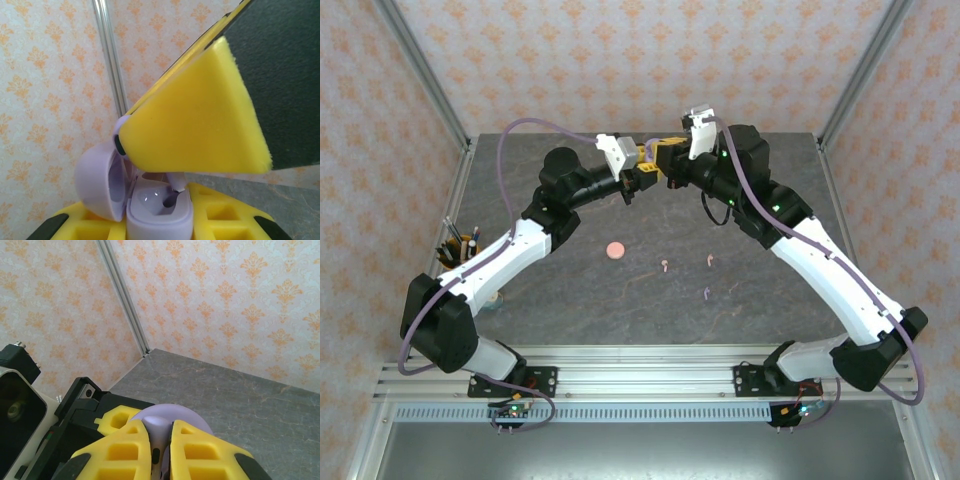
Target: Insert wireless bluetooth earbuds into charging case
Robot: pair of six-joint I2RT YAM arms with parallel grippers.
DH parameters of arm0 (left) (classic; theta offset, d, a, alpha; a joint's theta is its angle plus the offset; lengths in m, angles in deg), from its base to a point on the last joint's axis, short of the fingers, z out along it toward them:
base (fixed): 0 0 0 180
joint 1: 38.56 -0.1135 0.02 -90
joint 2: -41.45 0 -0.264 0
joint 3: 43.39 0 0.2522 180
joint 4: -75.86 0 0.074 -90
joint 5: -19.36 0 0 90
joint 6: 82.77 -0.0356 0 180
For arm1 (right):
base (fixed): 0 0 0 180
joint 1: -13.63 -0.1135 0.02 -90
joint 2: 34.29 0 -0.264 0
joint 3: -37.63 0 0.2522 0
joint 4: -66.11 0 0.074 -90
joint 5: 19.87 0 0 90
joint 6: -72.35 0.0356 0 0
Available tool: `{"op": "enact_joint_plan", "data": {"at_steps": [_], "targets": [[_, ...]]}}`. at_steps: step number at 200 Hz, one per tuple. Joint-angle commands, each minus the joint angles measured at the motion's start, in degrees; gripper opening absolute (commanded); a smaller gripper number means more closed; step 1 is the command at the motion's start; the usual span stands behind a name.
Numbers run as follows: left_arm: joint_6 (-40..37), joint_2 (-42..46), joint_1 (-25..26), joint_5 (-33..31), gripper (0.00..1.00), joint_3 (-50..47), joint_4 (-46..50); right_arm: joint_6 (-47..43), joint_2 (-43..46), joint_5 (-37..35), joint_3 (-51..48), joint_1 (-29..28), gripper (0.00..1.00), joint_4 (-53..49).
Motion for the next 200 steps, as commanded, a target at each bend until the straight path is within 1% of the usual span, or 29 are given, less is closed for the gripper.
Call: {"op": "enact_joint_plan", "data": {"at_steps": [1, 65, 95, 130, 167, 200], "targets": [[0.46, 1.52, 0.66, 1.17, 0.00, 2.77, -4.69, 1.16, 0.09, -0.78, -0.90, 0.38, 0.12, -0.70], [-0.16, 1.76, 0.83, 1.46, 0.00, 2.74, -4.01, 4.00, -1.59, 0.56, -0.19, 0.36, 0.12, 1.10], [-0.25, 1.87, 0.84, 1.46, 0.00, 2.95, -3.84, 2.64, -2.04, 0.98, -0.39, 0.32, 0.11, 0.08], [-0.16, 1.75, 1.00, 1.03, 0.00, 3.19, -3.99, 0.52, -1.98, -0.83, -1.83, 0.30, 0.10, 0.00], [0.06, 1.79, 1.30, 0.67, 0.00, 3.47, -3.86, -0.47, -1.00, -2.18, -5.14, 0.34, 0.09, 2.85], [0.01, 1.61, 1.49, 0.49, 0.00, 3.76, -3.44, -0.48, -1.77, -0.92, -4.20, 0.29, 0.11, 1.59]]}}
